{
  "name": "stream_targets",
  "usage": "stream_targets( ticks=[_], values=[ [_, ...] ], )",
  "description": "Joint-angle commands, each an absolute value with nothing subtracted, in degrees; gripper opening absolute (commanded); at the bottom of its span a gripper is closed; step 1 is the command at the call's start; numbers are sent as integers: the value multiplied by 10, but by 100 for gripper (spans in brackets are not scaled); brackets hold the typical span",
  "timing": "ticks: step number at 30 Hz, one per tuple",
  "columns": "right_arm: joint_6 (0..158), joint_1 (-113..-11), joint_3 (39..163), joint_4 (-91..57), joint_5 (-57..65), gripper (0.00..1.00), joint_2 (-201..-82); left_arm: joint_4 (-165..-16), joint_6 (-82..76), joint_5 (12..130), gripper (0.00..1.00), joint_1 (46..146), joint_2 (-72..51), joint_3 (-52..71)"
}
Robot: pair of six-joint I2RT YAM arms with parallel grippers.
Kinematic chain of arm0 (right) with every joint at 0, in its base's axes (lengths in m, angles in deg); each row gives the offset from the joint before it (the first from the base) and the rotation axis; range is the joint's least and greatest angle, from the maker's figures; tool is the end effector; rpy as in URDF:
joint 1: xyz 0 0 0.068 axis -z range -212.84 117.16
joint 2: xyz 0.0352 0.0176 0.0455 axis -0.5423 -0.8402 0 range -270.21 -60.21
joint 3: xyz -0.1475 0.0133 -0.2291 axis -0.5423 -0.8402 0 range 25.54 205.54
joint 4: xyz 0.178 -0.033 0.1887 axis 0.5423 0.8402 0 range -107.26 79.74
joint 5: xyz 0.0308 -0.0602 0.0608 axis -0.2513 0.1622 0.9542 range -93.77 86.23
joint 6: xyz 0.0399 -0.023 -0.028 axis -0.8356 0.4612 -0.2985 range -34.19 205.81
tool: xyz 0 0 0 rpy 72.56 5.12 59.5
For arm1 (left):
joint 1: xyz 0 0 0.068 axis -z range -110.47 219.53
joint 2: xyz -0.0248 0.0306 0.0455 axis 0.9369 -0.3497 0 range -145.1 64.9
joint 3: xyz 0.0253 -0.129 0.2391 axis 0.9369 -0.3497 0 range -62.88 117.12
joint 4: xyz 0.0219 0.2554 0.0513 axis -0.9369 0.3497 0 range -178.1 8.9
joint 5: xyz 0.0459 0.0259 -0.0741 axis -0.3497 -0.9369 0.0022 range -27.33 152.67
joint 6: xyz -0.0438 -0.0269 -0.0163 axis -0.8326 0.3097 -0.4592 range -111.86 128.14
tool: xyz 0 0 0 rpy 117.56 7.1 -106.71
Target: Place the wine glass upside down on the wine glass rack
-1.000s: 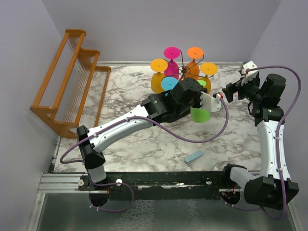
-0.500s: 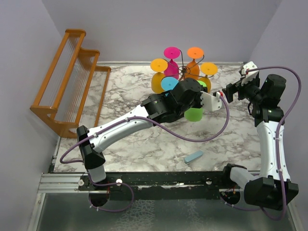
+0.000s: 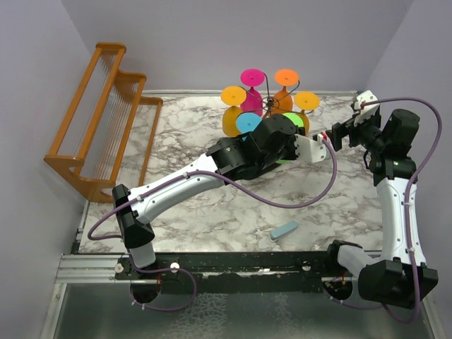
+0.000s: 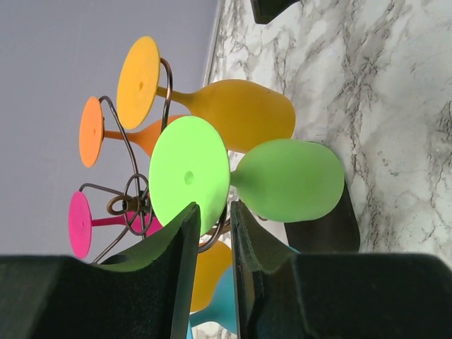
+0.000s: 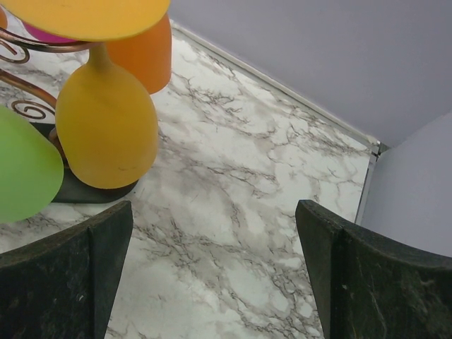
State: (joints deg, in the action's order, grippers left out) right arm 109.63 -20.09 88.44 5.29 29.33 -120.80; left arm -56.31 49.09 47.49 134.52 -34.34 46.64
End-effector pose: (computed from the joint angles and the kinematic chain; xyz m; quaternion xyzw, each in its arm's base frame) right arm 0.2289 -0.0319 0.3773 -0.2379 0.7670 0.0499 0.5938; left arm 0.1748 -0.3527 0.4371 0.6094 0.5528 -0.0094 0.5683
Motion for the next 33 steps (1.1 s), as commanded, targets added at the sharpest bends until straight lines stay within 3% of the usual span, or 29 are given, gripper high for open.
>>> stream_targets(
  ticks=[1,9,17,24,26,33],
  values=[
    [1096,-198,879,32,308,98,-1198,-566,475,497,27,1347,-341,482],
    [1097,-198,876,30,309,98,-1197,-562,465,507,28,1347,-339,482],
    [1098,-198,875,28,315,98,-1198,-545,433,555,38,1342,-334,493],
    [1098,-198,868,23,319,98,-1200,-478,388,696,63,1332,-327,523],
    [1100,-198,863,19,322,99,-1200,-459,390,727,66,1329,-327,529],
    [1099,-198,858,8,305,100,-1201,-381,436,761,97,1328,-299,554]
  ],
)
